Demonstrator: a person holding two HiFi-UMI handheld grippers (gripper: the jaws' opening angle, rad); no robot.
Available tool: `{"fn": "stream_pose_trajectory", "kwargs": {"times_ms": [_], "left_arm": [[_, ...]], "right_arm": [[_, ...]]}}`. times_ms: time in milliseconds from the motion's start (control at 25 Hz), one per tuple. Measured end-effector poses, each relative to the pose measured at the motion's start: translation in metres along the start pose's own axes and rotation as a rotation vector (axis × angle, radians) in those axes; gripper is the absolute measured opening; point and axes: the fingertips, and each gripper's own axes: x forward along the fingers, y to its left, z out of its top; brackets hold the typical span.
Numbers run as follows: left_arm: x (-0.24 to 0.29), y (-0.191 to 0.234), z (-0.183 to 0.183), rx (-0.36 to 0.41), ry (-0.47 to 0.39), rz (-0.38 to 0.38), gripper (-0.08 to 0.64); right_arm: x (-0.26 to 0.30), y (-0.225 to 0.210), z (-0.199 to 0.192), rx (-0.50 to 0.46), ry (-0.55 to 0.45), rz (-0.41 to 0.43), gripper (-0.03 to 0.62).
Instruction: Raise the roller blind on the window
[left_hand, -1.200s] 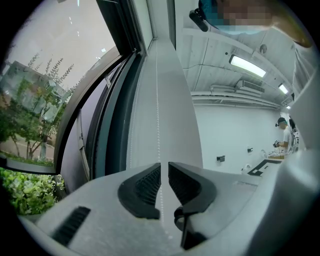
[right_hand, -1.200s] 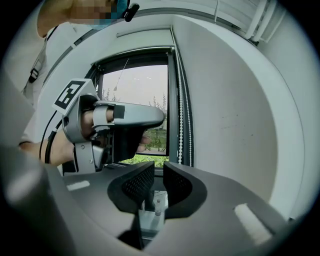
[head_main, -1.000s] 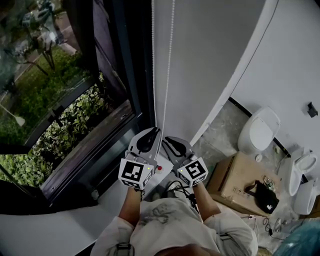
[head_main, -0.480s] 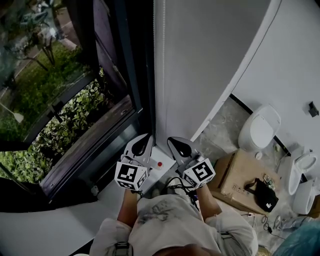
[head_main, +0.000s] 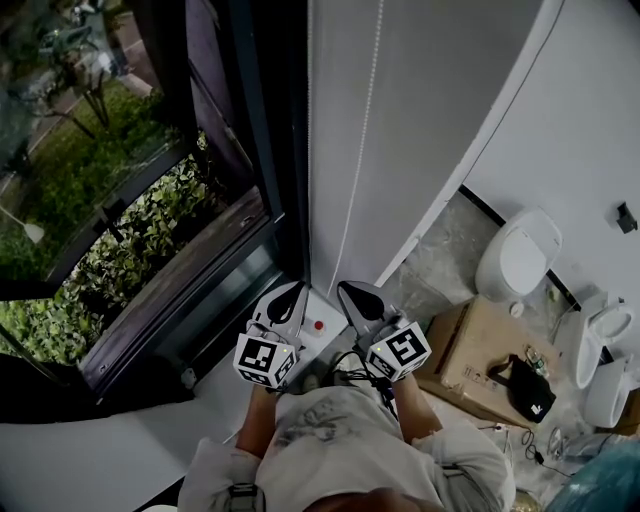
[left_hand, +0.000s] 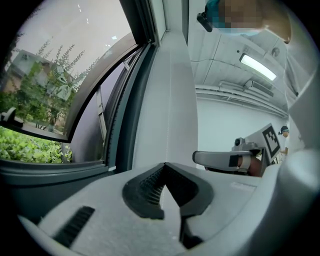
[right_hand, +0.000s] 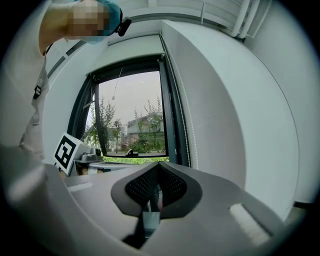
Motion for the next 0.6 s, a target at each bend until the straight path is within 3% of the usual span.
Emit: {"fn": "stream_pose_trajectory", "kwargs": {"times_ms": [600], "left_arm": [[-0.0006,-0.0013,0.0,0.004,-0.004,-0.009,0.006]], "right_arm": [[0.0027,0.0015,-0.004,-0.007,0.013,-0.008,0.008]]}}
